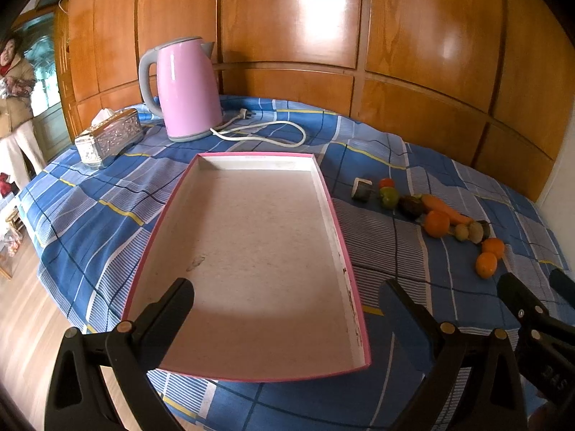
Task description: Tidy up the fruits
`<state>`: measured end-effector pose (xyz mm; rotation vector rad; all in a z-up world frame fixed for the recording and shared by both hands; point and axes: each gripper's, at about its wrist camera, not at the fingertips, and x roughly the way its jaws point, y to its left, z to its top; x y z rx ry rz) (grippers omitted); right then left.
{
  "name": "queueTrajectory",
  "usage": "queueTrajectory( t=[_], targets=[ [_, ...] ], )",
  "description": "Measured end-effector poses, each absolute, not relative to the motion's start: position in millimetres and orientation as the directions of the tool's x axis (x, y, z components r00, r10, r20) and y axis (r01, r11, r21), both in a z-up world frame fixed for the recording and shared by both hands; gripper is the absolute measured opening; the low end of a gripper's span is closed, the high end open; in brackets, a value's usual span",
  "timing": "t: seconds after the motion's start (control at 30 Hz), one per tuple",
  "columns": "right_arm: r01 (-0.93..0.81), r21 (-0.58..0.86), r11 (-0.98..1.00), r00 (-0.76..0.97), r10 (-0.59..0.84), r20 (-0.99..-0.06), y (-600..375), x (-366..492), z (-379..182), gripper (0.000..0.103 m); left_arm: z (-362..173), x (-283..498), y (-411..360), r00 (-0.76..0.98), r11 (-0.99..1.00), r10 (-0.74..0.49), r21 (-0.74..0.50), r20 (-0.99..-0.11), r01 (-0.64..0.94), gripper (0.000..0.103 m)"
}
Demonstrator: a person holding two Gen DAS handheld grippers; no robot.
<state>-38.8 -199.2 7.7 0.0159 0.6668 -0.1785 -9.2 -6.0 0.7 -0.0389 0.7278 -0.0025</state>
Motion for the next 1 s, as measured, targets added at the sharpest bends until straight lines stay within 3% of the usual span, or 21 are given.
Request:
queueTrajectory(
  t=[1.0],
  targets=[
    [0.213,-0.03,0.977,0.76,-0.185,-0.624,-220.3,-36.6,1.4,0.101,1.4,-7.9,-24.6,0.741,0.997,-0.074,-0.037,-0.667,0.066,0.103]
  ],
)
